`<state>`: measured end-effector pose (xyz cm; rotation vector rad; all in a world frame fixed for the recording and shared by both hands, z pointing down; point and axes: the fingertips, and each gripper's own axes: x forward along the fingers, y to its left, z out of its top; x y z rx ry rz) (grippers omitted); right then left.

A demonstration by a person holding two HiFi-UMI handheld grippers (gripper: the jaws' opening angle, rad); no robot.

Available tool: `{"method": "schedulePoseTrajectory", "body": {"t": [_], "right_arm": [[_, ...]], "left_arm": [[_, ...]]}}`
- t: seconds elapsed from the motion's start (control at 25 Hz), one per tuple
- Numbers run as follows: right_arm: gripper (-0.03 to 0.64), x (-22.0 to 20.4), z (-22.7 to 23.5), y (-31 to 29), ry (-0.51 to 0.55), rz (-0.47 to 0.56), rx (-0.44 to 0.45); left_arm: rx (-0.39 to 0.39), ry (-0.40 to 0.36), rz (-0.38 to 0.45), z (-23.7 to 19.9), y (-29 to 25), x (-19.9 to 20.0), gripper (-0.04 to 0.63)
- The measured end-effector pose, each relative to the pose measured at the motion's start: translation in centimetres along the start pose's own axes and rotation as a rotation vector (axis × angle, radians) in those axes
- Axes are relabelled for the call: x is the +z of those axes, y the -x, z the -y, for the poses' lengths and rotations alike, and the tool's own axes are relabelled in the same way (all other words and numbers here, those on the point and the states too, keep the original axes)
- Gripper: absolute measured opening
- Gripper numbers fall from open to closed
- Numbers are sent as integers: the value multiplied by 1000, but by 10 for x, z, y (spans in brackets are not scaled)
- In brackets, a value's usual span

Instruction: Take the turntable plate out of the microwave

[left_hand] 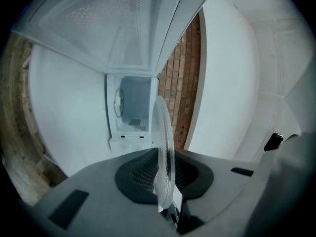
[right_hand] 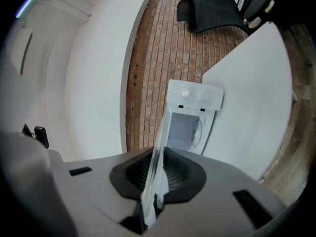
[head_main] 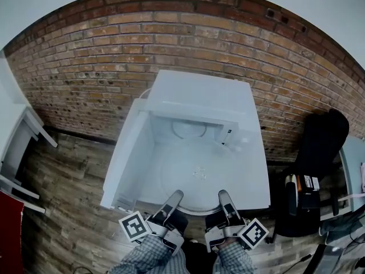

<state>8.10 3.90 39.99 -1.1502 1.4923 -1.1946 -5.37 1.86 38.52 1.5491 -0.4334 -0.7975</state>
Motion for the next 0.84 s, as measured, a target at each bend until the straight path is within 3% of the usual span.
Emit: {"method": "schedulePoseTrajectory", "body": {"t": [0.84], "right_arm": [[46,-1,5,2,-17,-1,-12]], "left_arm": [[9,6,8,-3,2,-1,41]]}}
